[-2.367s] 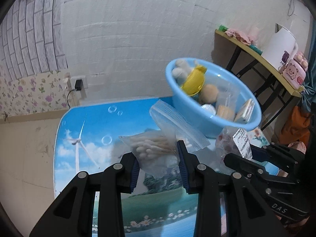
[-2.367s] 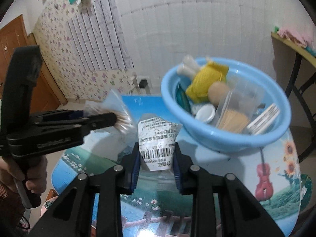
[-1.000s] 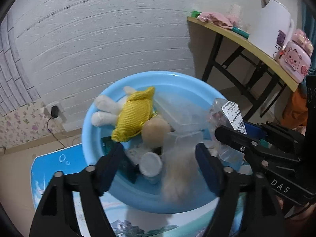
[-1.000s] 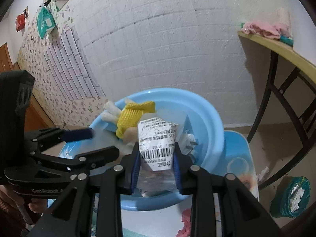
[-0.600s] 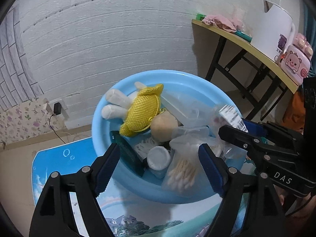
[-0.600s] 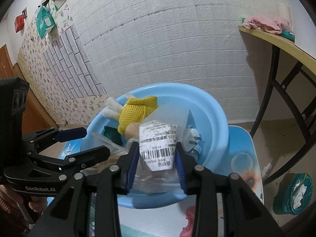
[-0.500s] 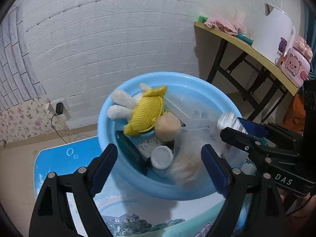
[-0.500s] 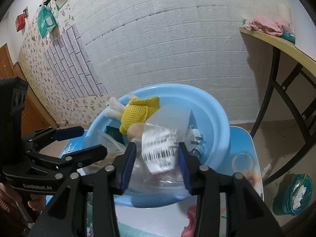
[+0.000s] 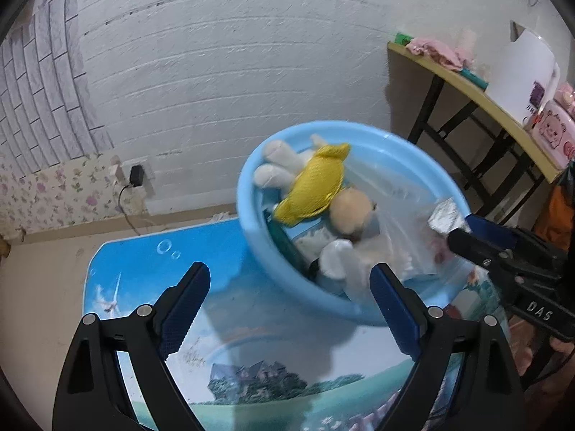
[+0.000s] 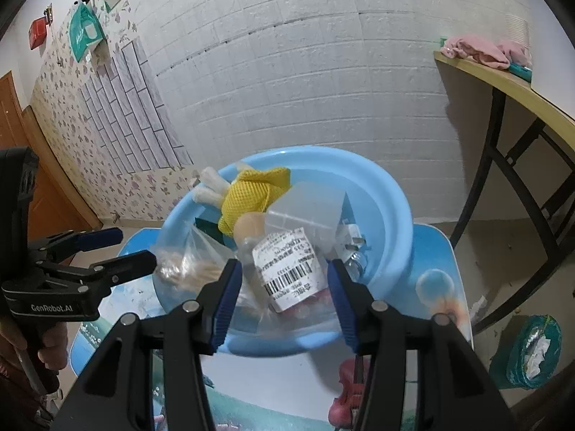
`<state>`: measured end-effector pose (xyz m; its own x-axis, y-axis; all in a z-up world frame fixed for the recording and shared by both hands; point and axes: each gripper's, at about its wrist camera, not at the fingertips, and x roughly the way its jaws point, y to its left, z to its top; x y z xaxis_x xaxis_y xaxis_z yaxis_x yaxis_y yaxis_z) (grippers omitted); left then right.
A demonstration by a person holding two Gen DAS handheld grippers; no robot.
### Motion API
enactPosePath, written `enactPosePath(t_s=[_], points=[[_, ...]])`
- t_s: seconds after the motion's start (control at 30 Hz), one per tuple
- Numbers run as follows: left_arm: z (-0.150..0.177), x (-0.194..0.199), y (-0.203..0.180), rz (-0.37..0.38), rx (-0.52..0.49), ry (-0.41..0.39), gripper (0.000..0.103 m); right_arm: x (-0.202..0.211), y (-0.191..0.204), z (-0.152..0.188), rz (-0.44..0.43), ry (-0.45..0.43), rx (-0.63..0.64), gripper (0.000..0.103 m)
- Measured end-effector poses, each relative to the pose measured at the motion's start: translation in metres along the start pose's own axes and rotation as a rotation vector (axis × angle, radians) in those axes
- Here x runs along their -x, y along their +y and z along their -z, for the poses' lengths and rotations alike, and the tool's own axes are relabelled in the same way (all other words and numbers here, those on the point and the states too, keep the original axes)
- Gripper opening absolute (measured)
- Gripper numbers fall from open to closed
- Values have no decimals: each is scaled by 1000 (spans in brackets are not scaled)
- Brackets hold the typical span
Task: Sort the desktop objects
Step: 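Open both tools to drop the bags into the basin, then withdraw both open tools from the basin back over the table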
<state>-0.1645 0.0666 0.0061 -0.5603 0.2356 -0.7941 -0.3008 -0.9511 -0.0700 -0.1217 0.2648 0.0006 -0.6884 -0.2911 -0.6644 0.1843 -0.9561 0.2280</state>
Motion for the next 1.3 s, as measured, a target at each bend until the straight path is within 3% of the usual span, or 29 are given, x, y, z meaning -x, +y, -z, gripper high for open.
enactPosePath(t_s=[0.6,0.93,1.07,1.17,1.23,1.3], points=[[36,-14,13,-68,2,128,97,11,-1,21,22,2,37,51],[46,-9,27,-44,73,141,97,13,-26,35,53,36,-52,64],[48,-3,21,-112,52,97,97,17,-27,35,81,41,-59,64],[44,9,12,-119,32,56,97,27,-23,30,74,13,-59,64],[37,23,5,-127,28,17,97,34,-18,22,99,-20,-43,71],[28,38,-1,-120,29,-40,98,40,-13,15,110,-56,-30,92]])
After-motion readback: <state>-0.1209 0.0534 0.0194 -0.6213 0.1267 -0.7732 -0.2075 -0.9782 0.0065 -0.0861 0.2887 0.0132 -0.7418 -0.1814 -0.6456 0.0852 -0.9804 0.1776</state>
